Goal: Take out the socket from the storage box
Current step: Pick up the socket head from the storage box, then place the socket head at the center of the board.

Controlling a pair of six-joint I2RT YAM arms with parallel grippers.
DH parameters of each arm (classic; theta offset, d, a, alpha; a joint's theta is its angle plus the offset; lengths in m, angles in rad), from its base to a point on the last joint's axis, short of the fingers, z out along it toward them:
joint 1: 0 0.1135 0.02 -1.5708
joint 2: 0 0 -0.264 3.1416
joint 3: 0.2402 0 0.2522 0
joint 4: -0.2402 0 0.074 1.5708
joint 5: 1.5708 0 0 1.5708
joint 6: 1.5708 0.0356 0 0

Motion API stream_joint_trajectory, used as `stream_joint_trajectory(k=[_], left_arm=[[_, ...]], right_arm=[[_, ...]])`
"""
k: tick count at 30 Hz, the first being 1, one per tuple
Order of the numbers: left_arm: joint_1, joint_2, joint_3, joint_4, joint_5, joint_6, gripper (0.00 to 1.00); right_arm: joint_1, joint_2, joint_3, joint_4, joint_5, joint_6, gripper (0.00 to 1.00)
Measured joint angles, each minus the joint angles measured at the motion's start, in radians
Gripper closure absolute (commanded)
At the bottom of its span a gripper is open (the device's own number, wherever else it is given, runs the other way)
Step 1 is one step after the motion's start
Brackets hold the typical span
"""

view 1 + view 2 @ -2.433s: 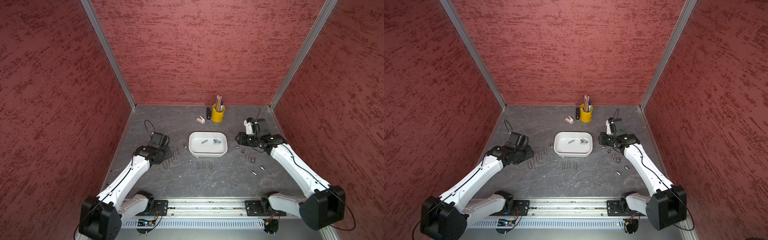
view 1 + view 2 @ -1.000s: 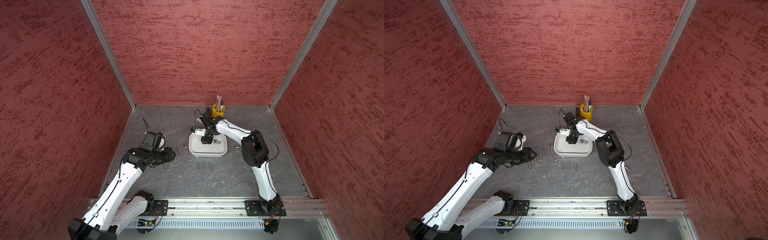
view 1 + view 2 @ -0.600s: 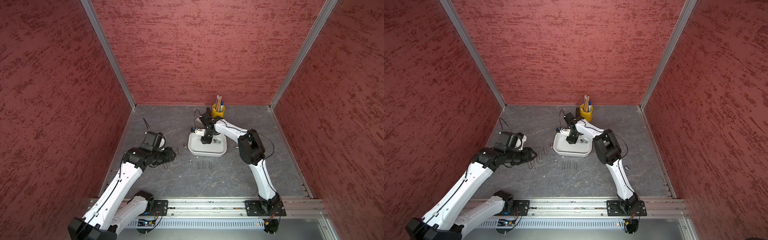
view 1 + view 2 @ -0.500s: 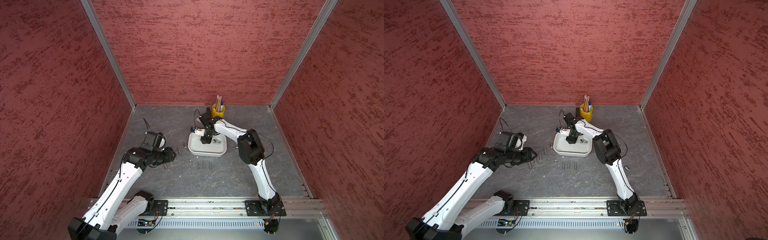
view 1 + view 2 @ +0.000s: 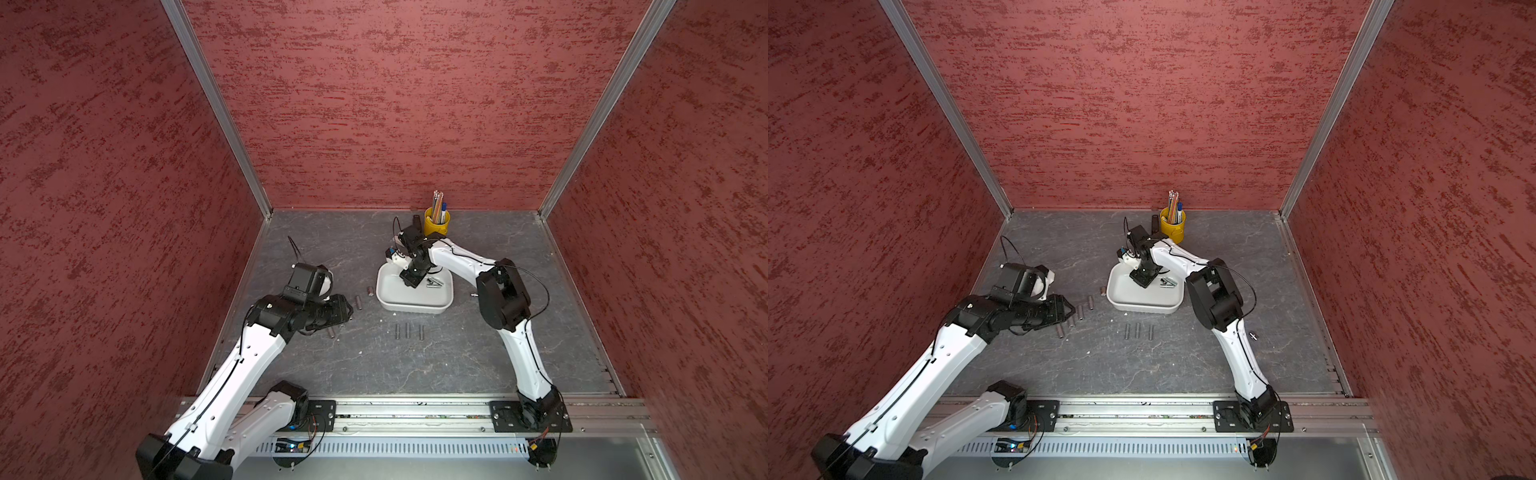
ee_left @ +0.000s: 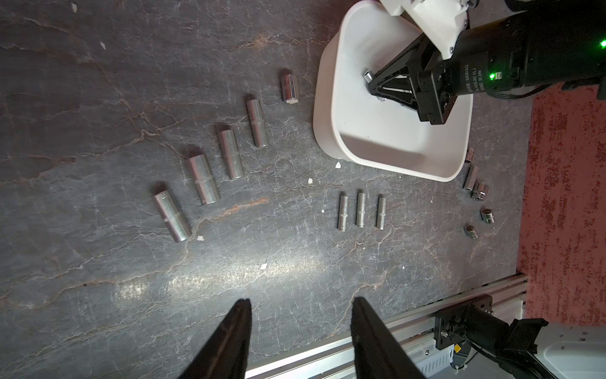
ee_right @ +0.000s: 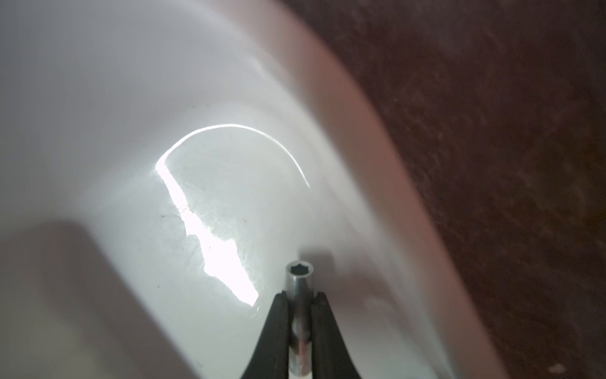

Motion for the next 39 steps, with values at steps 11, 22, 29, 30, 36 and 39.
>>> stream_joint_trajectory(k=[11,22,29,30,36,39], left_arm=[[0.000,-0.004,0.000,0.000,-0.011,0.000,0.48],[0.000,-0.011,0.000,-0.001,-0.026,-0.003,0.47],[0.000,-0.013,0.000,0.000,-0.026,-0.003,0.47],[0.000,-0.013,0.000,0.000,-0.026,-0.003,0.47],[0.000,-0.013,0.000,0.000,-0.026,-0.003,0.47],[0.000,-0.013,0.000,0.000,-0.026,-0.003,0.47]], right_arm=[[0.005,-0.497,-0.341,0.041,0.023,0.486,1.00],[0.086,-0.882,-0.861,0.133,0.032,0.834,1.00],[0.205,-0.852,-1.013,0.272,0.046,0.998,1.00],[0.214,-0.834,-1.015,0.295,0.048,1.016,1.00],[0.223,-0.732,-1.018,0.408,0.062,1.076,1.00],[0.223,-0.715,-1.020,0.426,0.082,1.093,1.00]])
